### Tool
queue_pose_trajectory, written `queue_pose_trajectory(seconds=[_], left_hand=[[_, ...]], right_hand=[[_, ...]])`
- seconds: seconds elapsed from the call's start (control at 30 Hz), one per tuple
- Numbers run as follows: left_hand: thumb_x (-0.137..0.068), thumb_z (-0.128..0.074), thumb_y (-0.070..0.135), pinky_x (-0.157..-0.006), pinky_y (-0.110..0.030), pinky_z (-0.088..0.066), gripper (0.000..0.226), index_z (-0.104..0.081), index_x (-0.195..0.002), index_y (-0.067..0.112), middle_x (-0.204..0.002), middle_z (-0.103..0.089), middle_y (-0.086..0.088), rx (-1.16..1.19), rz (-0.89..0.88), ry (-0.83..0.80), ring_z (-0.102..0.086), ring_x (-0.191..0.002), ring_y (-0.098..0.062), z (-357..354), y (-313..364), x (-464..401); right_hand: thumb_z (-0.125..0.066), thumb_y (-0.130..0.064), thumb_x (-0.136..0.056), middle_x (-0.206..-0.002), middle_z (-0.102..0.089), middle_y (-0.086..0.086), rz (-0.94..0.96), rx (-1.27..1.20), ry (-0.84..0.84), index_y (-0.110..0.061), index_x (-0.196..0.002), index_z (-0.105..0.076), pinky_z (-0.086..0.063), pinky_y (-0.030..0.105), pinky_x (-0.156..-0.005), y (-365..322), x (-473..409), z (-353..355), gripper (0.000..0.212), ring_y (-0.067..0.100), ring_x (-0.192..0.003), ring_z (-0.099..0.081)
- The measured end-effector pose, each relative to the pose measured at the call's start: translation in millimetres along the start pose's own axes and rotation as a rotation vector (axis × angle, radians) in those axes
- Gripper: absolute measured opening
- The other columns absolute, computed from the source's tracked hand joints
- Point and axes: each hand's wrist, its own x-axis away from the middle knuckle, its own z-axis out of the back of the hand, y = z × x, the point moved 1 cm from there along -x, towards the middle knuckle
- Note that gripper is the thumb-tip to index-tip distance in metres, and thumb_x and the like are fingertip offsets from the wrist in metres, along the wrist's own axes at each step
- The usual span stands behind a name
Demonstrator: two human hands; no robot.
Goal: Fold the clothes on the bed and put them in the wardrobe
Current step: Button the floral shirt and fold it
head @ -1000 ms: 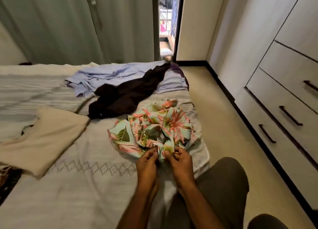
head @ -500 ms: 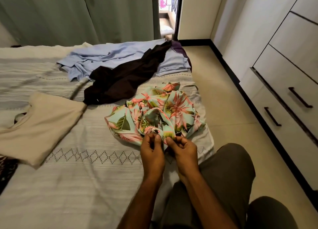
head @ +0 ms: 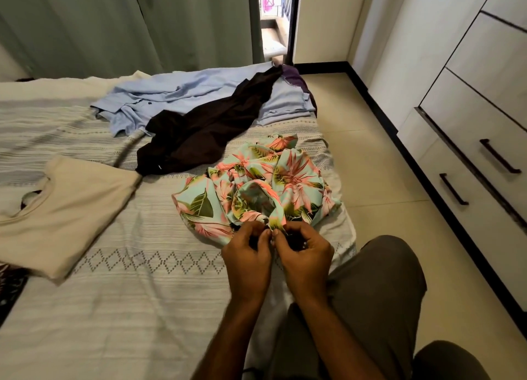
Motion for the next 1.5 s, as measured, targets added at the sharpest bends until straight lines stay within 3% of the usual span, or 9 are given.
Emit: queue_pose_trajectory(seconds=[0.3, 0.43, 0.5, 0.57, 0.7, 0.83, 1.0, 1.17, 1.5], left_hand=[[-0.090, -0.071, 0.003, -0.075, -0.017, -0.053, 0.013, -0.074, -0.094, 0.015, -0.093, -0.071, 0.004, 0.152, -0.002, 0.007, -0.067, -0.089, -0.006, -0.8, 11.5, 4.8], [-0.087, -0.076, 0.018, -0.082, -0.043, -0.057, 0.012, -0.072, -0.090, 0.030, -0.093, -0.068, 0.009, 0.055, 0.023, 0.079, -0.065, -0.092, -0.012, -0.1, 4.0, 3.1], [-0.087, -0.069, 0.035, -0.083, -0.052, -0.054, 0.001, -0.069, -0.088, 0.035, -0.090, -0.069, 0.012, 0.015, 0.043, 0.073, -0.065, -0.089, -0.012, 1.1, 3.8, 2.5], [-0.086, -0.060, 0.045, -0.086, -0.056, -0.052, 0.011, -0.065, -0.086, 0.034, -0.086, -0.067, 0.012, -0.053, 0.073, 0.070, -0.064, -0.087, -0.015, 1.8, 5.1, 4.0], [-0.087, -0.063, 0.039, -0.083, -0.052, -0.053, 0.010, -0.065, -0.081, 0.030, -0.080, -0.067, 0.010, -0.057, 0.112, 0.062, -0.064, -0.082, -0.015, -0.3, 4.5, 4.3], [-0.091, -0.070, 0.009, -0.068, -0.024, -0.052, 0.011, -0.072, -0.082, 0.015, -0.075, -0.069, 0.005, 0.126, 0.145, -0.018, -0.063, -0.071, -0.003, -5.8, 13.0, 4.0], [-0.092, -0.070, 0.010, -0.071, -0.030, -0.057, 0.009, -0.074, -0.086, 0.015, -0.078, -0.072, 0.003, 0.171, 0.157, -0.020, -0.069, -0.077, -0.011, -8.4, 10.2, 1.0], [-0.091, -0.070, 0.008, -0.065, -0.018, -0.054, 0.009, -0.075, -0.085, 0.013, -0.075, -0.072, 0.001, 0.207, 0.178, -0.003, -0.068, -0.072, -0.007, -11.9, 17.8, 1.7], [-0.090, -0.072, 0.008, -0.066, -0.032, -0.060, 0.012, -0.077, -0.081, 0.014, -0.072, -0.074, 0.000, 0.255, 0.294, -0.018, -0.072, -0.071, -0.014, -6.7, 13.7, -10.8]], right_hand=[[-0.077, -0.013, -0.086, -0.080, -0.070, -0.008, 0.066, 0.150, 0.078, -0.018, -0.091, -0.071, -0.059, 0.029, -0.067, -3.3, -0.4, 0.4, 0.009, 0.004, -0.075, -0.067], [-0.073, -0.017, -0.091, -0.091, -0.071, -0.005, 0.050, 0.098, 0.017, -0.016, -0.099, -0.073, -0.058, 0.023, -0.072, -2.7, 2.2, -1.3, 0.008, 0.004, -0.084, -0.068], [-0.074, -0.015, -0.091, -0.097, -0.068, -0.003, 0.074, 0.090, 0.020, -0.015, -0.099, -0.073, -0.052, 0.014, -0.073, -5.1, 1.8, -0.7, 0.008, 0.002, -0.088, -0.065], [-0.075, -0.013, -0.089, -0.098, -0.065, -0.002, 0.107, 0.100, 0.050, -0.014, -0.098, -0.073, -0.049, 0.008, -0.072, -8.0, 2.4, 0.5, 0.009, 0.000, -0.090, -0.063], [-0.074, -0.012, -0.090, -0.089, -0.067, -0.003, 0.150, 0.171, 0.013, -0.014, -0.094, -0.070, -0.047, 0.007, -0.070, -8.9, 5.7, -1.8, 0.006, 0.000, -0.082, -0.063], [-0.072, -0.013, -0.091, -0.087, -0.068, -0.005, 0.097, 0.139, 0.049, -0.015, -0.095, -0.070, -0.051, 0.012, -0.069, -5.1, 1.8, -0.8, 0.005, 0.001, -0.081, -0.065], [-0.073, -0.008, -0.089, -0.086, -0.068, -0.010, 0.134, 0.116, 0.065, -0.016, -0.095, -0.073, -0.049, 0.009, -0.069, -5.0, 0.3, 1.1, 0.009, -0.001, -0.082, -0.065], [-0.073, -0.006, -0.088, -0.085, -0.065, -0.023, 0.152, 0.087, 0.098, -0.015, -0.094, -0.075, -0.048, 0.006, -0.070, -3.1, -0.9, 2.4, 0.011, -0.006, -0.082, -0.065], [-0.067, -0.011, -0.089, -0.092, -0.072, -0.004, 0.273, 0.072, 0.000, -0.011, -0.096, -0.076, -0.058, 0.025, -0.075, 0.1, -7.6, 1.1, 0.012, 0.005, -0.087, -0.068]])
